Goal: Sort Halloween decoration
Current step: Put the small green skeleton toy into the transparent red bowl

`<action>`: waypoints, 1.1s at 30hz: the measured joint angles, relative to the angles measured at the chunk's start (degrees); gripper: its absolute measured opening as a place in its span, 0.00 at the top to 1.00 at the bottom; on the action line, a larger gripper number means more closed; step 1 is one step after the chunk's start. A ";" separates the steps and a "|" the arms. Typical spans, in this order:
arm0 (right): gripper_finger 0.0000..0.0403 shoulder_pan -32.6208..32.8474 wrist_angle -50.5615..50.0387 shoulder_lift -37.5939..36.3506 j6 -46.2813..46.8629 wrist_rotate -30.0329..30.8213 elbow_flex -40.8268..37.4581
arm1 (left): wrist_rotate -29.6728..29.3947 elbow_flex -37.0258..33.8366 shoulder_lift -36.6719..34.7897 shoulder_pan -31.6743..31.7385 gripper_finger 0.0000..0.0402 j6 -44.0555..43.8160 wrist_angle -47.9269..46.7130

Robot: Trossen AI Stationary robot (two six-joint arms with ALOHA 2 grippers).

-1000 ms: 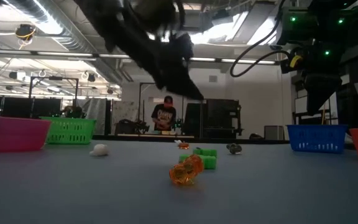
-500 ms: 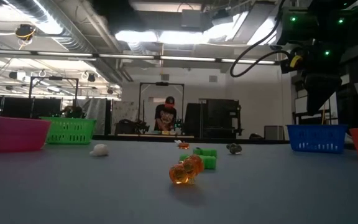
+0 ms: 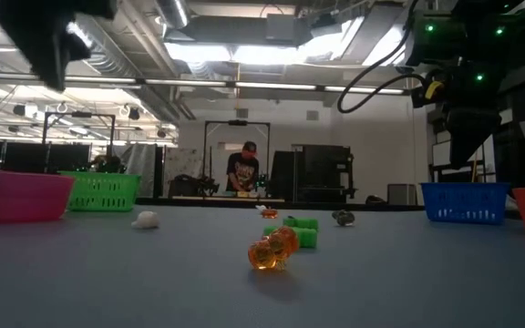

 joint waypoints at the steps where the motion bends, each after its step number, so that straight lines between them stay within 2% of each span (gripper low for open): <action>1: 0.48 -0.02 0.00 0.00 0.00 -0.01 0.00 | -0.68 -1.06 0.00 -0.69 0.91 -1.09 0.07; 10: 0.48 -0.01 0.00 0.00 0.00 0.00 -0.02 | -1.68 -12.75 0.02 -2.95 0.91 -9.77 1.39; 15: 0.48 -0.01 0.00 0.00 0.00 -0.01 -0.02 | -1.68 -17.24 0.02 -2.95 0.91 -11.25 4.75; 22: 0.48 0.01 0.01 -0.01 0.00 -0.01 0.00 | -1.73 -20.31 0.02 -2.93 0.91 -11.26 9.65; 33: 0.48 -0.02 0.00 0.00 0.00 -0.01 -0.02 | -1.72 -20.56 0.02 -2.93 0.91 -11.25 10.84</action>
